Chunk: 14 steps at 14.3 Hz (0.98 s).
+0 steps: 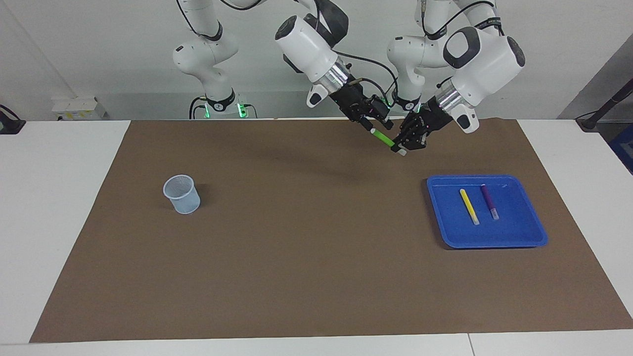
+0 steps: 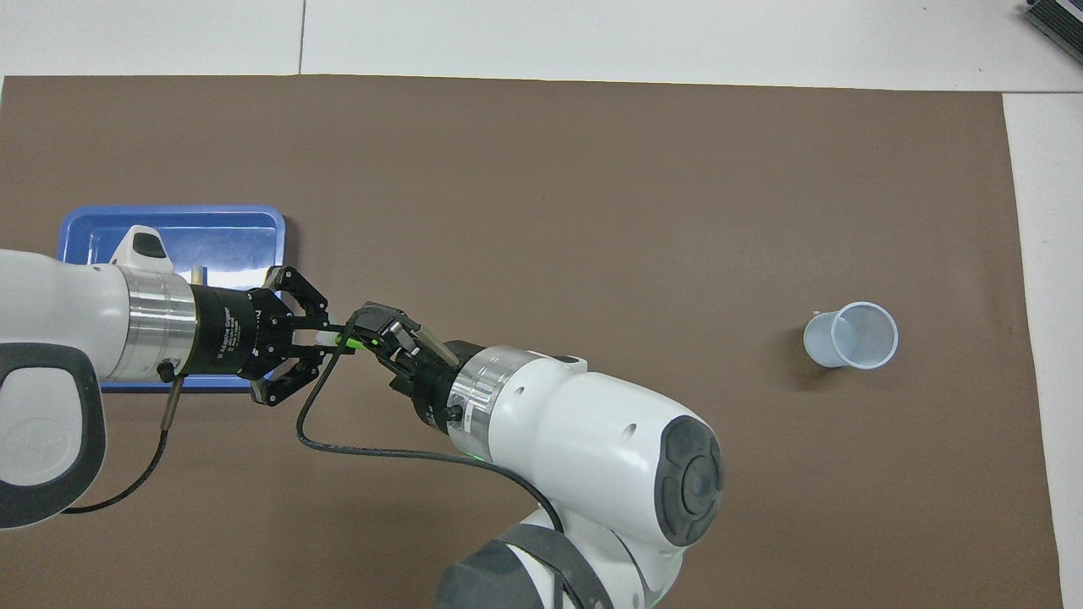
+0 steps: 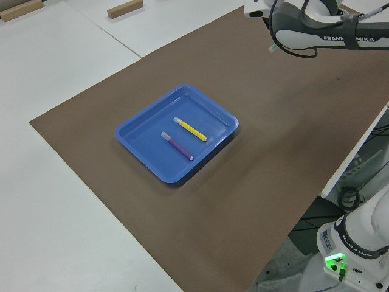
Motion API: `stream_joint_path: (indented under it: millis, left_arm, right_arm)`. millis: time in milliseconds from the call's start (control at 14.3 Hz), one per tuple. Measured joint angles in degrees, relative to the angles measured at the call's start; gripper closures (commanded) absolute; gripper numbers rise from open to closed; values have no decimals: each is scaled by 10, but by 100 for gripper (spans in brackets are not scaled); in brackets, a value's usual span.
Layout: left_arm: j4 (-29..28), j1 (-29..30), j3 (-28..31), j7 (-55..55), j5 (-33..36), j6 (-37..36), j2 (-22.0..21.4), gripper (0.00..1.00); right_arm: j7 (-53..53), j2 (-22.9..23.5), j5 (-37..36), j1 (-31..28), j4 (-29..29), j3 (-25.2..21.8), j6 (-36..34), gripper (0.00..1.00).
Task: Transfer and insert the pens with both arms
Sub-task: 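Grasp the green pen with the right gripper and open the left gripper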
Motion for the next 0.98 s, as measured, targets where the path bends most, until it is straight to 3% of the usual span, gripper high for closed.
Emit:
stream_joint_path:
  millis: [140,489,978]
  left_arm:
    - [0,0,0,0,0,0,0,100]
    - [0,0,0,-1,0,0,-2,100]
    - [0,0,0,-5,0,0,-5,100]
  right_arm:
    - [0,0,0,0,0,0,0,53]
    - [-4,2,0,0,0,0,0,58]
    - [-29,6,0,-9,0,-3,0,58]
